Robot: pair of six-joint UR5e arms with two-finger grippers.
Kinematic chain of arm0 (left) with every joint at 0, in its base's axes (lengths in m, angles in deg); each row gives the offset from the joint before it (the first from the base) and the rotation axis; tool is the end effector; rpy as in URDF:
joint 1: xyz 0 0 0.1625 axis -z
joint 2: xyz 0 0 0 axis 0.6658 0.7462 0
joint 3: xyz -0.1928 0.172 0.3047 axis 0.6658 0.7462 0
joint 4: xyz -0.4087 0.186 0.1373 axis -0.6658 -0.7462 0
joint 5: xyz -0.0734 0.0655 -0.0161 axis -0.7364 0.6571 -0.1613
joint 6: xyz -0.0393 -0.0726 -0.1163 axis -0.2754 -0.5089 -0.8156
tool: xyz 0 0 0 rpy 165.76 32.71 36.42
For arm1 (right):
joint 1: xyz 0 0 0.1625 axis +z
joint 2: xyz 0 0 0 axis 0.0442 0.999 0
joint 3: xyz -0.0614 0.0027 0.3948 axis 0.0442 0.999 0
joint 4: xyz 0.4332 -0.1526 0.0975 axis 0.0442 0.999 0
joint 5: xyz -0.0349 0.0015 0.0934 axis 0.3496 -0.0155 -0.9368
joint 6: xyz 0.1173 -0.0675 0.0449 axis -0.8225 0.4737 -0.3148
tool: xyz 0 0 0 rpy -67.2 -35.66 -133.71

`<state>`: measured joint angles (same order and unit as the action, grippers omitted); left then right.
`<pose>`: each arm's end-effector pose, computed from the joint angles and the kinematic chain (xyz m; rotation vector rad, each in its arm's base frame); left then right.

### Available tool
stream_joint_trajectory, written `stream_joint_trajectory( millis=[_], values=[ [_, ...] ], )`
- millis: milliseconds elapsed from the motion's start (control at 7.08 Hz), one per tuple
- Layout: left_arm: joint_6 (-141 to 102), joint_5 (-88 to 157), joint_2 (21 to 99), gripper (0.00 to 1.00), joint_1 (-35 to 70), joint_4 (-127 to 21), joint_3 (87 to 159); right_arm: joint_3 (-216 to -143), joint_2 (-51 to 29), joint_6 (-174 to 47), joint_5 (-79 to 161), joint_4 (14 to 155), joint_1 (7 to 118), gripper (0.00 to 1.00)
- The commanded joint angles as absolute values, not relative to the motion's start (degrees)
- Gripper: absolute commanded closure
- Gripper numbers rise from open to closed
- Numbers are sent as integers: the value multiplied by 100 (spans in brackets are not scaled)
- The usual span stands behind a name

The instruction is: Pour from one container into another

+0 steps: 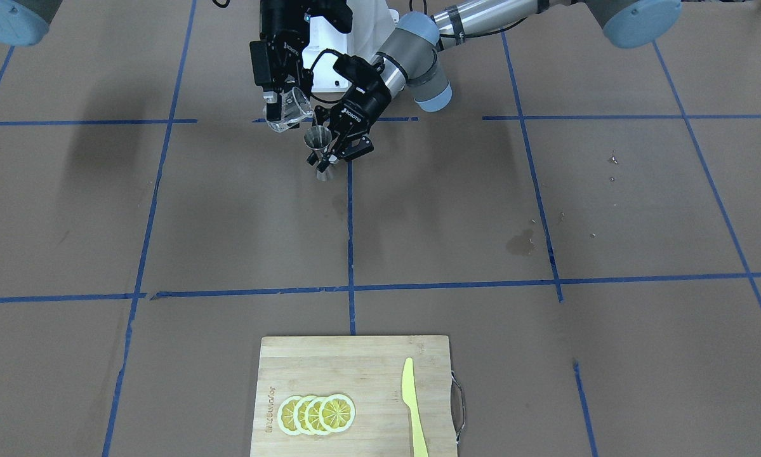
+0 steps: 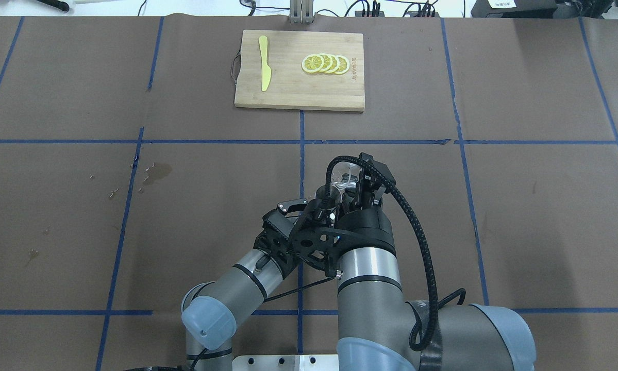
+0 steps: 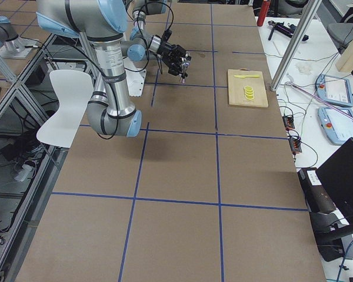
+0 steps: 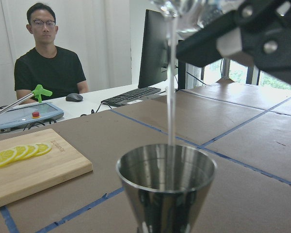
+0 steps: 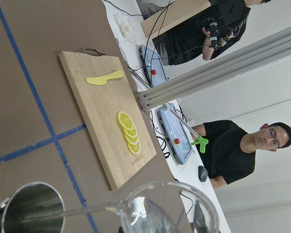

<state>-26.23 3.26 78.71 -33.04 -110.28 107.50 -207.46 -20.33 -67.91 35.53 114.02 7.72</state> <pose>0.6964 -0.3294 0.1640 1.4390 1.0969 0.1285 -0.5113 -0.3060 0.0995 1.2389 0.0614 -0.5609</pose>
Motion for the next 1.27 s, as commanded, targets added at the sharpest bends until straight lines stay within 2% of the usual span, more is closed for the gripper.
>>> stream_joint_trajectory(
  millis=[0,1129],
  values=[
    [-2621,326,7871,100,-3304,-11027,10744,-20798,-2034,-6590,3562,11407,772,100],
    [-2630,335,7871,100,-3339,-11027,10761,-20807,-2042,-6088,3632,11468,763,100]
  ],
)
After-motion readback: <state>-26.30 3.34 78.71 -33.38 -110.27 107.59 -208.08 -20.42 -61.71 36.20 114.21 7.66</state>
